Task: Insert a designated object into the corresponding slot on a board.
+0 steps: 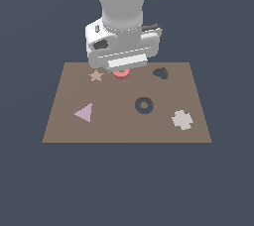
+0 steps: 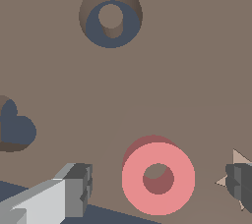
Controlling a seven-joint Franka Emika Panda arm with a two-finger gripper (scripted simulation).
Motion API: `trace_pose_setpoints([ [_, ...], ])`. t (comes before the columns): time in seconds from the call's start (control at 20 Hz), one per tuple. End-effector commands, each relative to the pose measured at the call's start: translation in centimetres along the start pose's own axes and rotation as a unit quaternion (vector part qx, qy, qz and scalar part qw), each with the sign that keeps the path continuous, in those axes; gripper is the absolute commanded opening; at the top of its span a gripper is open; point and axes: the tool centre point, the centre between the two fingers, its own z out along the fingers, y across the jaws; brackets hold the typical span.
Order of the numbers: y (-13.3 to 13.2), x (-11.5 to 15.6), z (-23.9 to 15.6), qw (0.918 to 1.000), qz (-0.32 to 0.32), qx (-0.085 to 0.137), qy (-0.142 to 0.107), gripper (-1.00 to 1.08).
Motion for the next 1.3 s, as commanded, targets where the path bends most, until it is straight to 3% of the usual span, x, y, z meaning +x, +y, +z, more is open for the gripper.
trace_pose_setpoints([
  [0.0, 0.2, -0.8, 1.0, 0.9999, -0.016, 0.000, 0.001, 1.00],
  [1.1, 0.6, -2.0, 4.5, 0.9993, -0.037, 0.000, 0.002, 1.00],
  [1.15, 0.6, -2.0, 4.5, 0.9993, -0.037, 0.000, 0.002, -1.00],
  [1.25, 0.6, -2.0, 4.5, 0.9993, -0.037, 0.000, 0.002, -1.00],
])
